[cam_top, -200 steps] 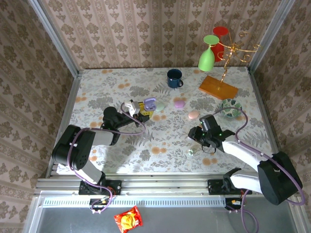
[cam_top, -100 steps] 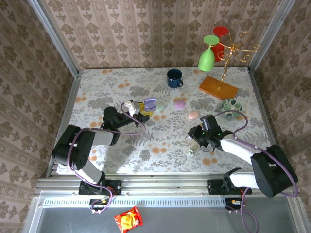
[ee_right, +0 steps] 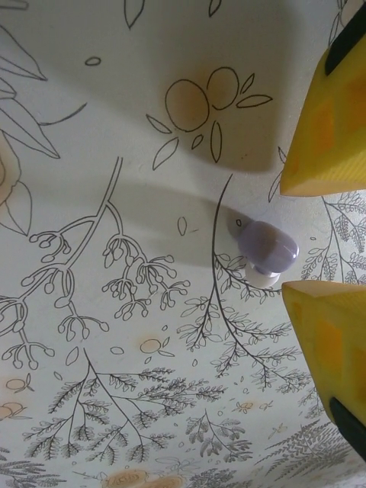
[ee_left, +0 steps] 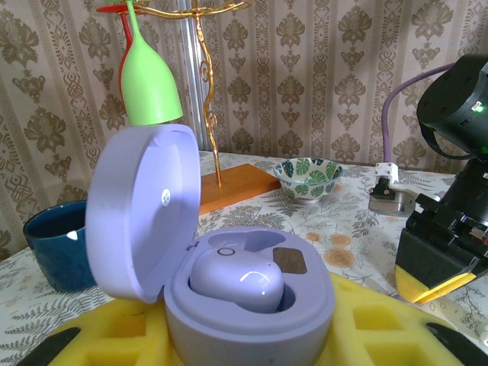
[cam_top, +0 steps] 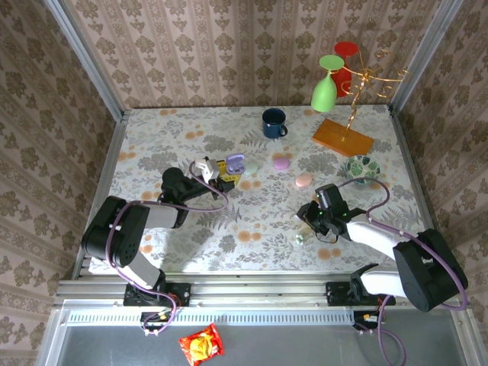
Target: Insert wireless bluetooth earbuds into charging case
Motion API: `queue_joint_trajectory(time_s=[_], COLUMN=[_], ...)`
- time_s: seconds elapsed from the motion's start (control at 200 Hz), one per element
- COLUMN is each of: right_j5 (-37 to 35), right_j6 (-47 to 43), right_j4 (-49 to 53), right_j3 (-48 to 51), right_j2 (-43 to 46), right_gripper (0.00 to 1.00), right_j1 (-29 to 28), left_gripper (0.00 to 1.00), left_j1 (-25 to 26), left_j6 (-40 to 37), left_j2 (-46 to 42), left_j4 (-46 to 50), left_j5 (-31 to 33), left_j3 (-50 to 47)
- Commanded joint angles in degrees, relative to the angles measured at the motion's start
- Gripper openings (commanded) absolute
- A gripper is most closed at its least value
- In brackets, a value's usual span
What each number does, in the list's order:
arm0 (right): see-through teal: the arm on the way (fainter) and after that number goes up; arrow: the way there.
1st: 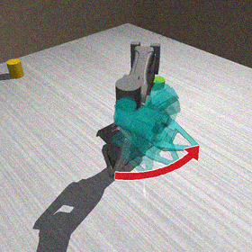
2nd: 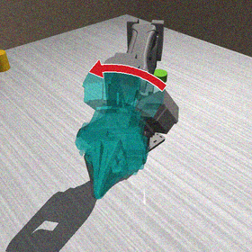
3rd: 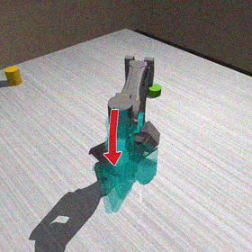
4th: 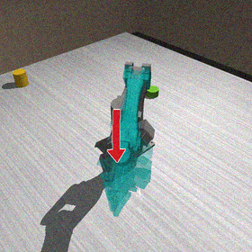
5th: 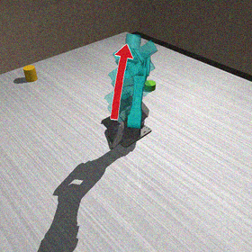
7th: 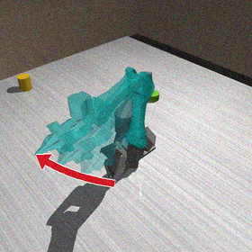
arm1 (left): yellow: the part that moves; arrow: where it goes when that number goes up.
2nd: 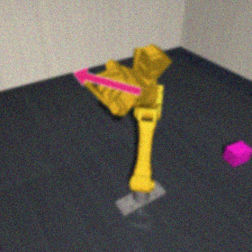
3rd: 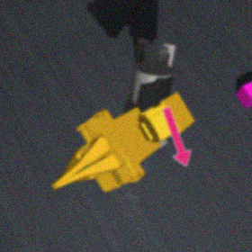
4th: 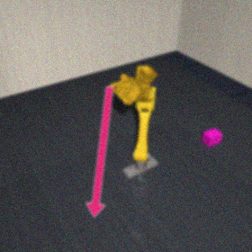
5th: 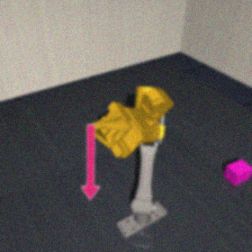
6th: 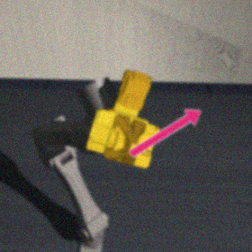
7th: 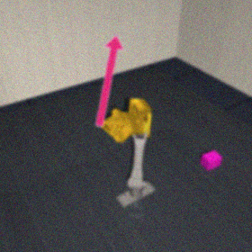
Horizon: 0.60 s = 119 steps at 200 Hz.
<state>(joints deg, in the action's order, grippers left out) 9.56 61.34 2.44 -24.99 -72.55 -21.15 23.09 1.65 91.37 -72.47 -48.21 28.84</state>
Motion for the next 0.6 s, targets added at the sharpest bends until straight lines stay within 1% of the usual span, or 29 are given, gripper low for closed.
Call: queue_joint_trajectory(time_s=[0.0,0.195,0.44,0.59], right_j5=[1.29,1.95,0.55,0.38], right_j6=[1.83,2.28,1.74,0.44], right_j4=[-2.73,-4.80,-5.30,-5.49], right_j3=[1.07,1.13,1.88,1.55], right_j2=[-0.57,-2.72,-3.98,-5.35], right_gripper=[0.34,0.31,0.27,0.26], right_j1=[0.40,0.34,0.51,1.63], left_gripper=[0.34,0.34,0.34,0.35], left_j1=[-0.46,-0.47,-0.47,-0.47], left_j6=[0.15,0.09,0.02,0.11], left_j2=[-1.23,-1.66,-1.64,-1.46], left_j4=[-1.62,-1.55,-1.59,-1.54], left_j5=[-1.19,-1.28,-1.27,-1.37], left_j3=[-0.19,-0.69,-0.65,-0.62])
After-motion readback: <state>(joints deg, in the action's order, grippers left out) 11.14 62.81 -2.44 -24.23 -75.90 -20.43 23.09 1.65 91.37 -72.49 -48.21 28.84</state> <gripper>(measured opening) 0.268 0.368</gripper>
